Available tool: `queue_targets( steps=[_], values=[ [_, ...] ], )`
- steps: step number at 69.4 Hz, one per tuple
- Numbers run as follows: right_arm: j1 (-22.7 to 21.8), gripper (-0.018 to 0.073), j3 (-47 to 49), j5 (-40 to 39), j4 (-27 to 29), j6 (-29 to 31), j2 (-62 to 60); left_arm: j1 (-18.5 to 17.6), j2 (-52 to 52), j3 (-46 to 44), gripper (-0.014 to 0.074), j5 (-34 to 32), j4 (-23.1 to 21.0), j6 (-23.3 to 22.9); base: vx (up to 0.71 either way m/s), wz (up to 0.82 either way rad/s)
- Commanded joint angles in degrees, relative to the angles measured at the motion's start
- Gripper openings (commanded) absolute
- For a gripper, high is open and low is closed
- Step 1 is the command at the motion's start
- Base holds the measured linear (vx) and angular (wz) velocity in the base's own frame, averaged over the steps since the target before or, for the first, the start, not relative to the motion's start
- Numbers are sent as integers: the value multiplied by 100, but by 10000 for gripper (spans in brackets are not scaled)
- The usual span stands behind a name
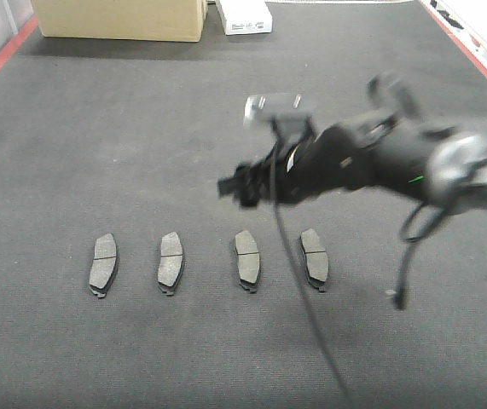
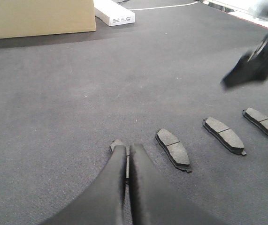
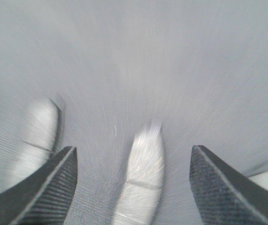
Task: Move and align brake pads A on conveyor
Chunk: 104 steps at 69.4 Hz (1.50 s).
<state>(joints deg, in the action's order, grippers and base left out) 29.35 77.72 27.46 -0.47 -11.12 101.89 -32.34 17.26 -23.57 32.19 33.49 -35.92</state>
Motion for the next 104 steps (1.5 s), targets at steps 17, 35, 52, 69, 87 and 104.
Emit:
queue_targets(
  steps=[17, 35, 52, 69, 87, 104],
  values=[
    [-19, 484, -672, -371, -1024, 3, -2299, -22, 51, -134, -6, -299, 97, -20, 0, 0],
    [-19, 456, -2325, -725, -1306, 3, -4351, -22, 51, -134, -6, -299, 97, -20, 0, 0],
    [-19, 419, -3696, -850, -1429, 57, -6131, -22, 51, -134, -6, -299, 97, -20, 0, 0],
    [-14, 279, -4769, -1124, -1461, 68, -7786, -22, 51, -134, -6, -299, 97, -20, 0, 0],
    [-14, 10, -5109, -1111, -1449, 68, -8413, -22, 51, -134, -6, -299, 97, -20, 0, 0],
    [-14, -9, -5109, -1117, -1449, 68, -8413, -22, 51, -134, -6, -299, 97, -20, 0, 0]
  ],
)
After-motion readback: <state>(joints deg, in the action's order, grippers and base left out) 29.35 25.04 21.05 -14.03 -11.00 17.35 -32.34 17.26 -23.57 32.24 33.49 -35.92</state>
